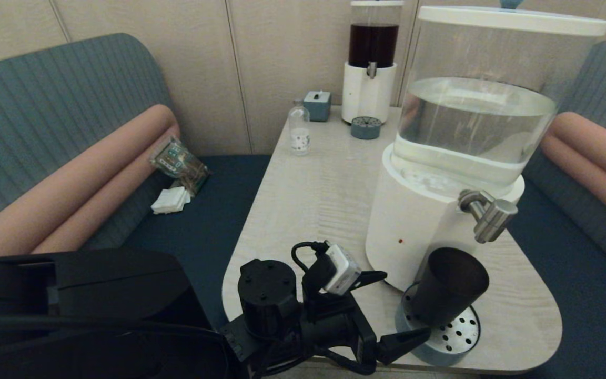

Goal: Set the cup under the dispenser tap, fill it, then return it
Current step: Place the cup next to the water dispenser

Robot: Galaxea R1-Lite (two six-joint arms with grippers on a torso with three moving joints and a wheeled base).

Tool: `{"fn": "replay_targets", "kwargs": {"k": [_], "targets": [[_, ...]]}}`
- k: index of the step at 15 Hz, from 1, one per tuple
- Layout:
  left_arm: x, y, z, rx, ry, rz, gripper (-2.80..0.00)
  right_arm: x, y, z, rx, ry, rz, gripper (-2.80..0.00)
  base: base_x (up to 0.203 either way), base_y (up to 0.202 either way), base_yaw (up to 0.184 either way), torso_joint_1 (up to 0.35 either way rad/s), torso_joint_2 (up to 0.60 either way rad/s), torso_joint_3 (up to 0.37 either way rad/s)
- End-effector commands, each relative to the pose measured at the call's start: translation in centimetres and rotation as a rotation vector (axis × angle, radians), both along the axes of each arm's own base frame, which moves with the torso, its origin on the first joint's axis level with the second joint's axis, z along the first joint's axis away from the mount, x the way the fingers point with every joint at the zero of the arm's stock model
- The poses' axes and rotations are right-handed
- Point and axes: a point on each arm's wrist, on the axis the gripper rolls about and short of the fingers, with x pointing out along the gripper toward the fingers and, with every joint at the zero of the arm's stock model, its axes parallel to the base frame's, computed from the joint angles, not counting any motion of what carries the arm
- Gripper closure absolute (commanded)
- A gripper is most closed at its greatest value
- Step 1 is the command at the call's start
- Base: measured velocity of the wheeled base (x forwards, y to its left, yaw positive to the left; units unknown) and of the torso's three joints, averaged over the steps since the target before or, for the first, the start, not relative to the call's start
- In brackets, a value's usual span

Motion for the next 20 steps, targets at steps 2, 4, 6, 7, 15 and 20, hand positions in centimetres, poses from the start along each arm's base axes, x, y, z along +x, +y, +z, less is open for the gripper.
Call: {"fn": "replay_targets", "kwargs": {"k": [2, 4, 6, 7, 15, 20], "targets": [[0.5, -0.5, -0.3, -0.01, -0.007, -0.004, -2.8, 0.0, 0.0, 0.0, -0.002, 0.0, 0.002, 0.0, 0.0, 0.0, 0.0, 0.0, 0.0, 0.0], [0.8, -1.0, -0.5, -0.014, -0.011, -0.005, -2.8, 0.0, 0.0, 0.0, -0.001, 0.0, 0.002, 0.0, 0.0, 0.0, 0.0, 0.0, 0.0, 0.0], [1.0, -1.2, -0.8, -0.012, -0.009, -0.008, -2.8, 0.0, 0.0, 0.0, -0.001, 0.0, 0.002, 0.0, 0.0, 0.0, 0.0, 0.0, 0.0, 0.0], [1.1, -1.2, -0.9, -0.011, -0.01, -0.008, -2.8, 0.0, 0.0, 0.0, -0.001, 0.0, 0.002, 0.0, 0.0, 0.0, 0.0, 0.0, 0.0, 0.0], [2.5, -2.7, -1.7, -0.034, -0.024, -0.004, -2.8, 0.0, 0.0, 0.0, -0.001, 0.0, 0.002, 0.0, 0.0, 0.0, 0.0, 0.0, 0.0, 0.0], [3.2, -3.5, -1.9, -0.051, -0.035, -0.004, -2.8, 0.0, 0.0, 0.0, -0.001, 0.0, 0.002, 0.0, 0.0, 0.0, 0.0, 0.0, 0.0, 0.0]]}}
